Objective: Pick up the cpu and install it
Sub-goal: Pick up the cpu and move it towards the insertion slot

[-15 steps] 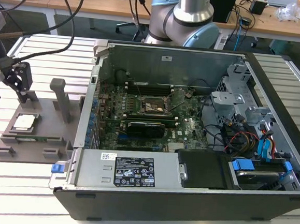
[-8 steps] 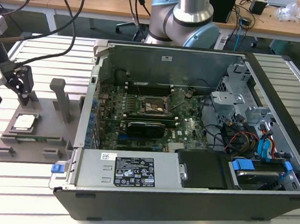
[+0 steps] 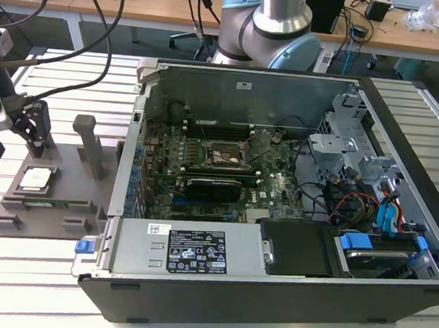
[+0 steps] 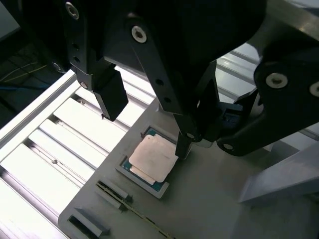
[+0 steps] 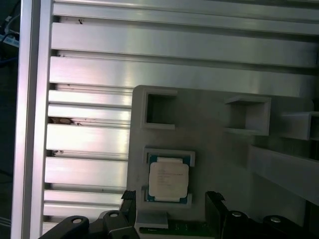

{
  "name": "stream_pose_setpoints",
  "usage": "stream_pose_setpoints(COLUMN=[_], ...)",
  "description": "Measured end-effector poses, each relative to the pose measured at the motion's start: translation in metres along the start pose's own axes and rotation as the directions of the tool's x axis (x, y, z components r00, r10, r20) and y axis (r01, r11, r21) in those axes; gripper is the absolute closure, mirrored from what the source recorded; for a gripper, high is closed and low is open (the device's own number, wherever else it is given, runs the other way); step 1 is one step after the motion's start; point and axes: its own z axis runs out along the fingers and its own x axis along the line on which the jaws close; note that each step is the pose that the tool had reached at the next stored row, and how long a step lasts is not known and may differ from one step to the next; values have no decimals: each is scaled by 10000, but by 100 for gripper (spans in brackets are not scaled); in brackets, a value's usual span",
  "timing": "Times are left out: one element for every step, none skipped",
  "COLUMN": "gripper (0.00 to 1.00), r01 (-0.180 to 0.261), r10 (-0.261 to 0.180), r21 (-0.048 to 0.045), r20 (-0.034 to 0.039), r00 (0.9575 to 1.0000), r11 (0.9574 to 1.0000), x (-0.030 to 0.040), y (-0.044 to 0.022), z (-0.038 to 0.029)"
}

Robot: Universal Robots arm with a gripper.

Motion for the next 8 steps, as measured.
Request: stream_pose_setpoints(gripper=[34, 34, 34, 34, 34, 34, 34, 34], r01=[0, 0, 0, 0, 0, 0, 0, 0], r10=[0, 0, 0, 0, 0, 0, 0, 0], r21=[0, 0, 0, 0, 0, 0, 0, 0], r20=[1, 0, 1, 0, 0, 1, 0, 0], r00=[10000, 10000, 10000, 10000, 10000, 10000, 10000, 10000], r11=[10000, 10000, 10000, 10000, 10000, 10000, 10000, 10000], x=[0, 0, 1, 1, 1, 1, 1, 1], y=[0, 0, 1, 1, 1, 1, 1, 1], z=[10, 17, 24, 30, 36, 45, 51, 62])
